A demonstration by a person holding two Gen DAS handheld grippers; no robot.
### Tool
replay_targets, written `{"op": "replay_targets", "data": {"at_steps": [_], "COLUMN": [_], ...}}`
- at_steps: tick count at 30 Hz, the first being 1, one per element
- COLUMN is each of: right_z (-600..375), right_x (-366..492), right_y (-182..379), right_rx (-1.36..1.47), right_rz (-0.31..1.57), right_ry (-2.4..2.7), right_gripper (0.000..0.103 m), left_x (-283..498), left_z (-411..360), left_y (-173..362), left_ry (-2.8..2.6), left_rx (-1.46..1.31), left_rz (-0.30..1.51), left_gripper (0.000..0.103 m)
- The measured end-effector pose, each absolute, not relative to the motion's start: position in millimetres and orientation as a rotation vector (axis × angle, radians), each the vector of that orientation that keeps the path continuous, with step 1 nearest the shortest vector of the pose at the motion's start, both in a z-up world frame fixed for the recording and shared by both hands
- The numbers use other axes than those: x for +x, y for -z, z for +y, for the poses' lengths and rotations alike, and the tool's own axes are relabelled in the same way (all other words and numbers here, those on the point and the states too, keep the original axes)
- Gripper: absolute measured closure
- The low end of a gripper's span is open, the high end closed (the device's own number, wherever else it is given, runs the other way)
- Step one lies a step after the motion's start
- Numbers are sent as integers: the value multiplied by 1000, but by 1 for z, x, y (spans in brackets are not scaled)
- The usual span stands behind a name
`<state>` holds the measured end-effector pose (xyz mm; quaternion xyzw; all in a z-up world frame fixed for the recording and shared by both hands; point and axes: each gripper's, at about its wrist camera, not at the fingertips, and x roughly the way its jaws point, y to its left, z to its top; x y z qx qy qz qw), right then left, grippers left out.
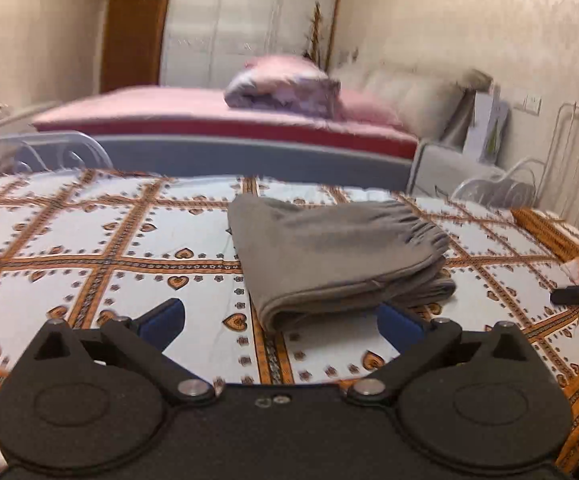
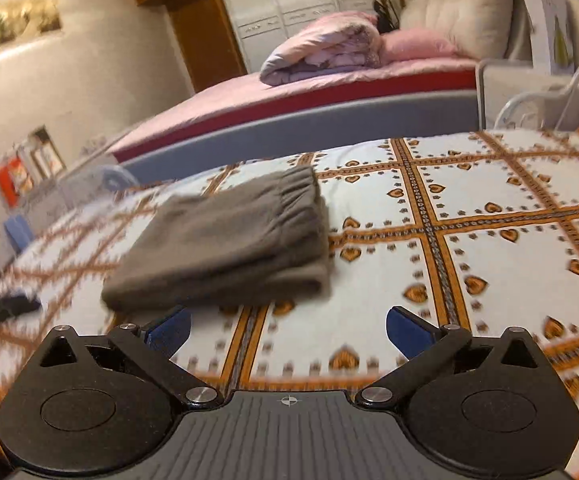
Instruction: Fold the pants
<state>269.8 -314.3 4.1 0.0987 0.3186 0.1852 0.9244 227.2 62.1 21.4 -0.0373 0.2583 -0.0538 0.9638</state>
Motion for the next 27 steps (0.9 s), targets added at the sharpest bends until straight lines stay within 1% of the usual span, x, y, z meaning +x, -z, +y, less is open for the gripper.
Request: {"op": "replay_targets", "data": {"at_steps": [2,9,14,18,22,27], "right_z": [-306,-303,-280,-265,-262,-272], "right_x": [242,170,127,114,113,118], "right_y": [-5,-11,-20,-19,-14,-13], "right_rx": [145,183,121,50,26,72], "right_rz": [634,583,518,494,499,497], "right_ry": [-367,-361,-416,-414,-417,-391], "right_gripper": [0,0,0,0,0,0], "left_x": [206,139,100,98,104,107], "left_z": [55,34,25,24,9,-2], "left_y": [-22,-24,-22,-25,-27,-24], "left_ry": [108,124,86,73,106,144], "left_rx": [-86,-60,-80,-119,-46,-25], "left_rz": [531,505,495,484,467,470], "left_gripper": [6,6,6,6,6,6]}}
